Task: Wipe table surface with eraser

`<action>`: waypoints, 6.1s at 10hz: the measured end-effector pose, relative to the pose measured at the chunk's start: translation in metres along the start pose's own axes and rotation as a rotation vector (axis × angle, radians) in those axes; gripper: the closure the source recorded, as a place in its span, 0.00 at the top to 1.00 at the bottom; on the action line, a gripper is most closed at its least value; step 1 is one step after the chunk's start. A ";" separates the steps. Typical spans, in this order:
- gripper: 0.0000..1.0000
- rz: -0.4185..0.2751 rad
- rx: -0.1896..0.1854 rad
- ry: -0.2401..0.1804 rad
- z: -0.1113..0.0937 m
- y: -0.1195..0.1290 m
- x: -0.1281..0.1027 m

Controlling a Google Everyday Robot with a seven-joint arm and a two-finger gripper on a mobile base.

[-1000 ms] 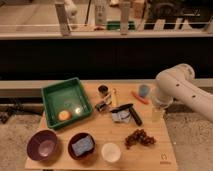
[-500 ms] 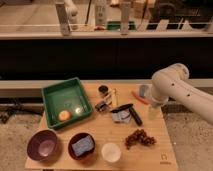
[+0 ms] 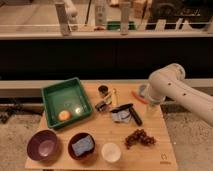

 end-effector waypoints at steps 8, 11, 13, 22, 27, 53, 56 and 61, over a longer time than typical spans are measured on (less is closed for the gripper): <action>0.80 -0.044 0.013 -0.013 0.015 -0.019 0.000; 0.80 -0.062 0.016 -0.018 0.021 -0.026 0.001; 0.80 -0.073 0.019 -0.020 0.025 -0.030 0.002; 0.80 -0.142 0.021 -0.014 0.043 -0.051 0.007; 0.80 -0.198 0.021 -0.002 0.053 -0.064 0.010; 0.80 -1.105 0.030 -0.287 0.139 0.023 0.016; 0.73 -1.118 0.029 -0.220 0.153 0.023 0.011; 0.22 -1.087 0.033 -0.170 0.159 0.017 0.010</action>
